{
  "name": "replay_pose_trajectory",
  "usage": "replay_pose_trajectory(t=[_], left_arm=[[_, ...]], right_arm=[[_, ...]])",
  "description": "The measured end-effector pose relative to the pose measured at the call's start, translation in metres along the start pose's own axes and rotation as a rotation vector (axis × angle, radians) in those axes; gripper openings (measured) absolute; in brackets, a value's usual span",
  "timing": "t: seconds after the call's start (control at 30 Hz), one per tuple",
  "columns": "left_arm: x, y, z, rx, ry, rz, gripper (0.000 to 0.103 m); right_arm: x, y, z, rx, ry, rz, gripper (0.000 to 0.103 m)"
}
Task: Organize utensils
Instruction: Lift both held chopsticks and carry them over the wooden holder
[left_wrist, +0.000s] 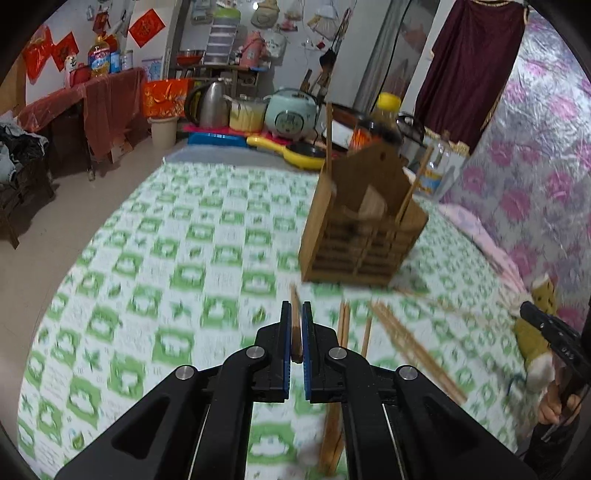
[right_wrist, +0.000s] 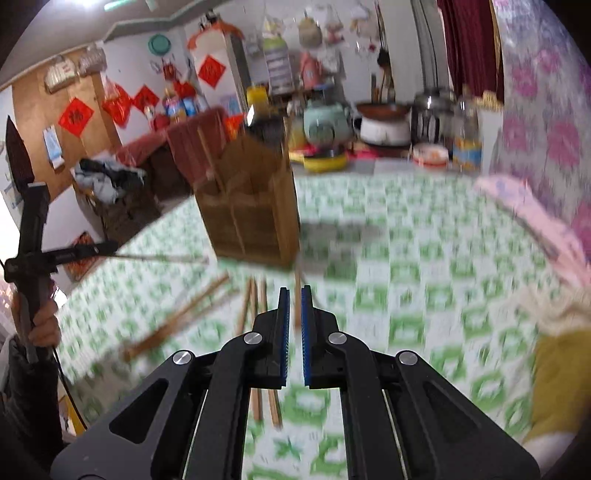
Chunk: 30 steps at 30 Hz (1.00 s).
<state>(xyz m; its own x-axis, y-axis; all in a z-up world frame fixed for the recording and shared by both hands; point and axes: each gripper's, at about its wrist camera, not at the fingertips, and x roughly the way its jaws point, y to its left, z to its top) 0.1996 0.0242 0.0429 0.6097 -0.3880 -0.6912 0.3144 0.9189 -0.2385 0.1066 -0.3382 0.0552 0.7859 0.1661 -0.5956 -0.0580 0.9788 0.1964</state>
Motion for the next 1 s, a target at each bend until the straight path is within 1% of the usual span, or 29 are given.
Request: replay_pose_trajectory(t=[0.1, 0.17, 0.27, 0.33, 0.37, 0.43, 0.5, 0.6, 0.7, 0.77, 0.8, 0.83, 0.9, 1.0], left_arm=[[0.002, -0.003, 0.018, -0.014, -0.017, -0.008, 0.006], [0.004, -0.005, 0.029, -0.022, -0.031, -0.011, 0.006], [0.009, -0.007, 0.037, -0.039, -0.03, -0.024, 0.006], [0.011, -0.007, 0.037, -0.041, -0.03, -0.033, 0.006], [0.013, -0.007, 0.037, -0.04, -0.031, -0.032, 0.006], [0.016, -0.007, 0.036, -0.041, -0.028, -0.033, 0.006], [0.018, -0.005, 0.037, -0.045, -0.027, -0.036, 0.006], [0.021, -0.003, 0.038, -0.058, -0.031, -0.045, 0.006], [0.025, -0.002, 0.038, -0.064, -0.025, -0.036, 0.006], [0.027, -0.002, 0.037, -0.064, -0.022, -0.024, 0.006], [0.027, -0.002, 0.037, -0.065, -0.021, -0.022, 0.006], [0.027, -0.001, 0.037, -0.066, -0.02, -0.022, 0.006], [0.027, -0.001, 0.037, -0.07, -0.017, -0.021, 0.006], [0.025, -0.004, 0.042, -0.064, -0.011, -0.02, 0.006]], right_arm=[[0.003, 0.002, 0.026, 0.023, -0.033, 0.017, 0.007], [0.008, 0.002, 0.035, 0.028, -0.036, 0.021, 0.007], [0.02, 0.001, 0.03, 0.035, 0.029, 0.062, 0.014], [0.03, 0.0, 0.013, 0.026, 0.095, 0.068, 0.024], [0.035, 0.001, 0.001, 0.008, 0.129, 0.052, 0.031], [0.044, 0.001, -0.025, -0.023, 0.198, 0.012, 0.032], [0.051, -0.003, -0.053, -0.027, 0.268, -0.001, 0.032], [0.059, -0.008, -0.08, -0.034, 0.344, -0.021, 0.032], [0.069, -0.006, -0.1, -0.062, 0.392, -0.045, 0.031], [0.067, -0.003, -0.1, -0.071, 0.38, -0.058, 0.026], [0.068, -0.004, -0.099, -0.053, 0.383, -0.042, 0.008], [0.068, -0.005, -0.099, -0.031, 0.383, -0.028, 0.006], [0.065, -0.007, -0.095, -0.027, 0.358, -0.038, 0.006], [0.049, -0.004, -0.076, -0.042, 0.291, -0.051, 0.006]])
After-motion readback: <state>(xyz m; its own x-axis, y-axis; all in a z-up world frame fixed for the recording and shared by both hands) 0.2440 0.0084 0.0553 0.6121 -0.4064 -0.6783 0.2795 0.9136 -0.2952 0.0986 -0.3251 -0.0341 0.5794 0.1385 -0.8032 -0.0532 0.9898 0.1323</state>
